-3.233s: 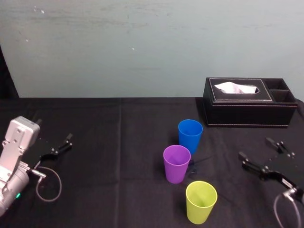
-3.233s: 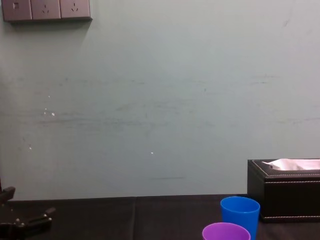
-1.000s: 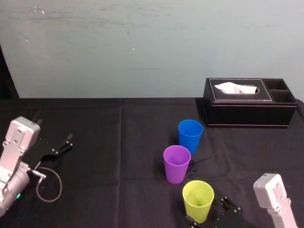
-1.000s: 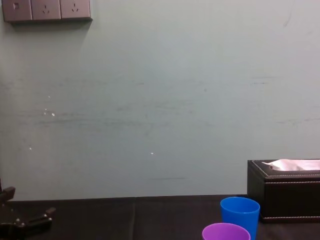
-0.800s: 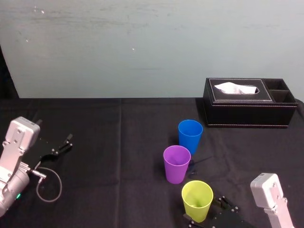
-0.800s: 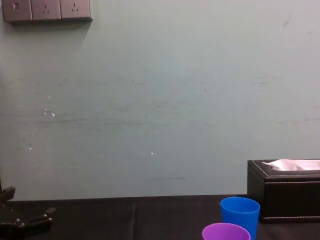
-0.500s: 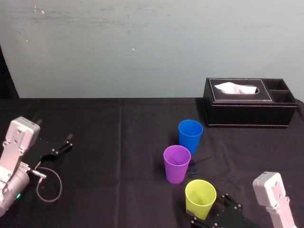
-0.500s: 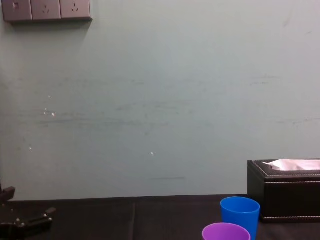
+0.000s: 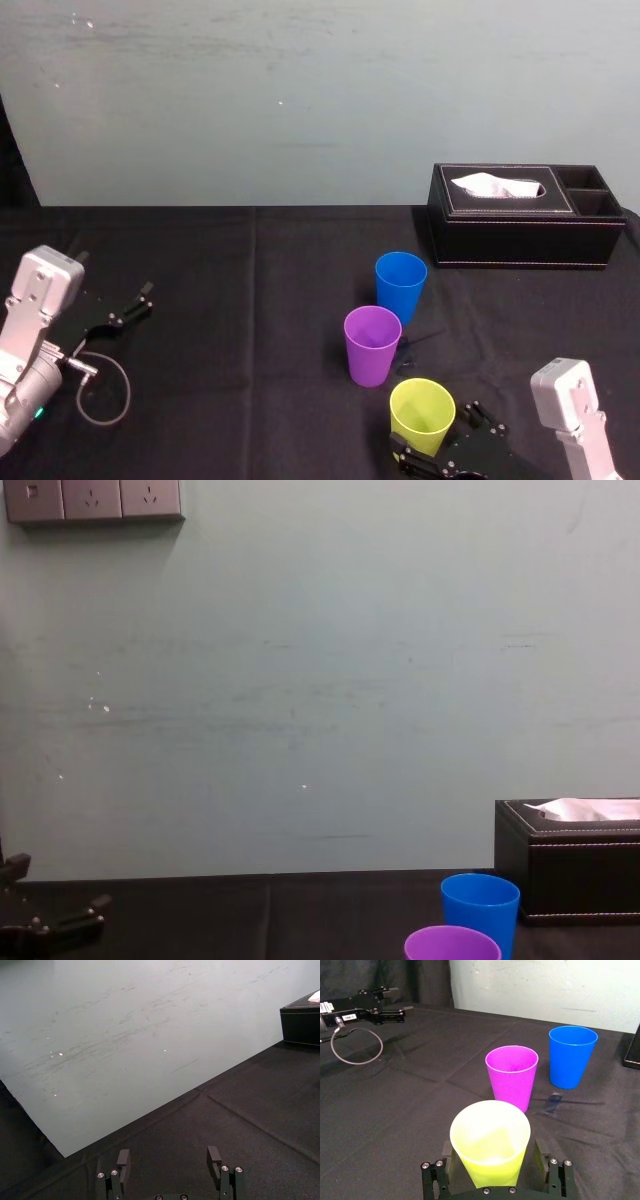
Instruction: Stack the three plastic cups sequentially using one hand.
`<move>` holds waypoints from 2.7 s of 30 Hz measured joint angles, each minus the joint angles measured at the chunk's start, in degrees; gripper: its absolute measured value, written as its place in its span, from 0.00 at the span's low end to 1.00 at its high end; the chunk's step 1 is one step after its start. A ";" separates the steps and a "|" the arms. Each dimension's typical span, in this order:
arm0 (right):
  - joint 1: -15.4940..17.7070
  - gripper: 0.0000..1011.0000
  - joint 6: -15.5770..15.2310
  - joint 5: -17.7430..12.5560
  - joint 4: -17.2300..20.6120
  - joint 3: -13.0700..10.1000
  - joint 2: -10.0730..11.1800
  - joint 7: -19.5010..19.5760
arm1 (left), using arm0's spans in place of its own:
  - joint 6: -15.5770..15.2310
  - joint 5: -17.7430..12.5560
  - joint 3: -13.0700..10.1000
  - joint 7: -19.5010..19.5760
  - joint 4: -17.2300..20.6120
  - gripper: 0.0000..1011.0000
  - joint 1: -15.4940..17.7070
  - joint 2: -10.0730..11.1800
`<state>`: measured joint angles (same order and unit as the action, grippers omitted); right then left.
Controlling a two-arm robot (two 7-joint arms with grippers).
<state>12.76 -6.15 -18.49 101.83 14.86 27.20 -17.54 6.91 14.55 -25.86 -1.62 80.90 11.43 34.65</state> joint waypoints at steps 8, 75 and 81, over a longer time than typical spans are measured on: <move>-0.77 0.99 0.45 1.00 -0.85 0.47 -0.89 -0.17 | 0.00 0.00 0.00 0.00 0.00 0.99 0.00 0.00; -29.14 0.73 -15.67 -7.84 -8.24 2.25 -1.79 -1.84 | 0.00 0.00 0.00 0.00 0.00 0.99 0.00 0.00; -31.99 0.73 -14.74 -7.98 -12.61 3.63 -2.56 -1.64 | 0.00 0.00 0.00 0.00 0.00 0.99 0.00 0.00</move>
<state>-19.23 -20.89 -26.47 89.22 18.49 24.64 -19.18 6.91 14.55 -25.86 -1.62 80.90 11.43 34.65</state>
